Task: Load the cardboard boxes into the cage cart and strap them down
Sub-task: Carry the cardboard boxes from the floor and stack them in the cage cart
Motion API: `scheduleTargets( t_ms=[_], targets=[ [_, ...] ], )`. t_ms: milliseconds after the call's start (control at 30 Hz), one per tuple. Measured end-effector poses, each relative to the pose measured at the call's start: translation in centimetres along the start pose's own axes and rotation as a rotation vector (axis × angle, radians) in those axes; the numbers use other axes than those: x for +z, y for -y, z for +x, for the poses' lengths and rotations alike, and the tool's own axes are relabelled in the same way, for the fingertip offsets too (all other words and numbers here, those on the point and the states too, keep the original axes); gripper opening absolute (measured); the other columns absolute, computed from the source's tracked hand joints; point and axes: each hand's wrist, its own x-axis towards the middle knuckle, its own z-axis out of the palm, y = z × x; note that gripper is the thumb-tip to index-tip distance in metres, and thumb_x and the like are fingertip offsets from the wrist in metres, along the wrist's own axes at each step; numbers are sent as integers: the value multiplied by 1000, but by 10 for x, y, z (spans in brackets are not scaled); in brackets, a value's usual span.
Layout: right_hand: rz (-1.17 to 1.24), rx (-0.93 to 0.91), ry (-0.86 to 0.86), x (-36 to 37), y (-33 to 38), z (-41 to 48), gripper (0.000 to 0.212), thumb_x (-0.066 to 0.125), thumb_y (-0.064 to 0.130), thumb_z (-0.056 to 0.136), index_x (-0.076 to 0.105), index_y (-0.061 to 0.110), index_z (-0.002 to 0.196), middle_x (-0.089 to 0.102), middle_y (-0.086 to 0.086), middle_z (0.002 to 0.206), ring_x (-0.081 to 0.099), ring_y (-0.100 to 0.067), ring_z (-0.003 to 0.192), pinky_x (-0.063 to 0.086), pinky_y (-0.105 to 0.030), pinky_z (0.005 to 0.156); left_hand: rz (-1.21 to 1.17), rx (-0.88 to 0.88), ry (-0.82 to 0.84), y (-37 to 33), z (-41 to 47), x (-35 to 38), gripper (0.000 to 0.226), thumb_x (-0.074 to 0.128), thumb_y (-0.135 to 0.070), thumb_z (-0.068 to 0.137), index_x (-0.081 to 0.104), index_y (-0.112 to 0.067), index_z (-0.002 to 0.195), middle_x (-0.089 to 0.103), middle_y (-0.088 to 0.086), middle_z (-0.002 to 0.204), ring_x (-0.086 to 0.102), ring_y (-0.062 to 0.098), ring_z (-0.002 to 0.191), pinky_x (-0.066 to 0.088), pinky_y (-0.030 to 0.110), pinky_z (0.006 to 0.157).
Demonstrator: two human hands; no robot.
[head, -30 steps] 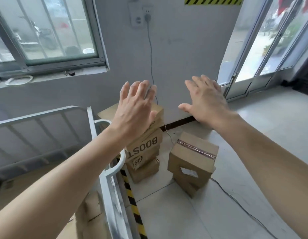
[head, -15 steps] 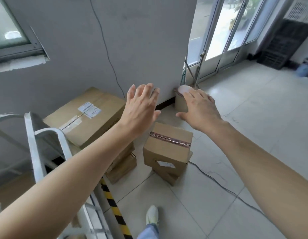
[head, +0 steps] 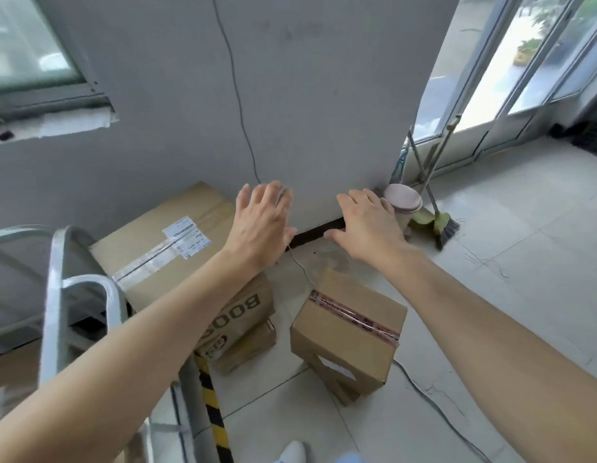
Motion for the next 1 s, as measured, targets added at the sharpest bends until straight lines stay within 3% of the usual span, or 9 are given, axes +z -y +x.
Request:
scheduleTargets(
  t_ms=[267, 533, 800, 900, 1000],
  targets=[
    [51, -325, 107, 13, 49, 95, 59, 53, 45, 93, 39, 11, 138, 43, -8, 142, 34, -26, 135, 28, -40, 111, 66, -540, 89, 86, -30, 7, 55, 60, -34, 89, 43, -9, 134, 37, 11, 142, 35, 30, 130, 16, 40, 111],
    [42, -470, 257, 68, 99, 157, 64, 55, 47, 92, 37, 10, 140, 42, -9, 144, 35, -27, 135, 31, -40, 110, 8, -985, 200, 126, -72, 44, 54, 56, -37, 92, 40, -8, 135, 39, 10, 136, 41, 30, 124, 31, 40, 102],
    [56, -429, 338, 133, 148, 215, 66, 58, 48, 90, 38, 9, 139, 43, -9, 143, 40, -29, 132, 36, -42, 106, -151, -1218, 286, 190, -79, 113, 61, 57, -41, 91, 36, -5, 136, 35, 14, 139, 39, 30, 127, 38, 40, 102],
    [88, -366, 401, 157, 159, 237, 71, 60, 49, 88, 35, 9, 141, 40, -10, 145, 38, -30, 133, 36, -43, 105, -128, -1279, 318, 215, -77, 136, 63, 55, -45, 91, 34, -6, 136, 37, 14, 140, 38, 29, 128, 32, 39, 104],
    [130, -289, 459, 177, 169, 255, 77, 60, 50, 87, 28, 9, 144, 32, -12, 149, 35, -32, 135, 36, -46, 106, -68, -1343, 404, 236, -67, 150, 73, 50, -50, 92, 25, -4, 142, 27, 20, 149, 32, 32, 135, 23, 43, 108]
  ],
)
